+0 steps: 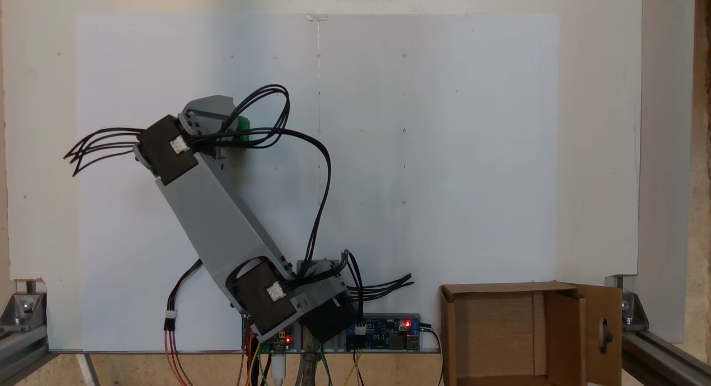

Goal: Grasp a green dice and put it in the bin.

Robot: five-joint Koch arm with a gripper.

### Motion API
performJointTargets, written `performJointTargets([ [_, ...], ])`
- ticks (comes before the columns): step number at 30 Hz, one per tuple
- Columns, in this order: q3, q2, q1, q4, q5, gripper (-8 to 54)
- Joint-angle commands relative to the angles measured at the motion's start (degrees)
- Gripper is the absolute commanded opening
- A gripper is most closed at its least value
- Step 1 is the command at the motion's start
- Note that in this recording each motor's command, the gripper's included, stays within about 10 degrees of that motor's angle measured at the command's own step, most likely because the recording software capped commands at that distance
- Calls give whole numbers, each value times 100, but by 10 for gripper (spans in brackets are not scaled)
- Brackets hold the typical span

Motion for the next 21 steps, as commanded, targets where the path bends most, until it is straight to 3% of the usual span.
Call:
performJointTargets([
  [1, -360, 44, -9, -35, -501, 390],
  [21, -422, -193, -299, -475, -703, 389],
])
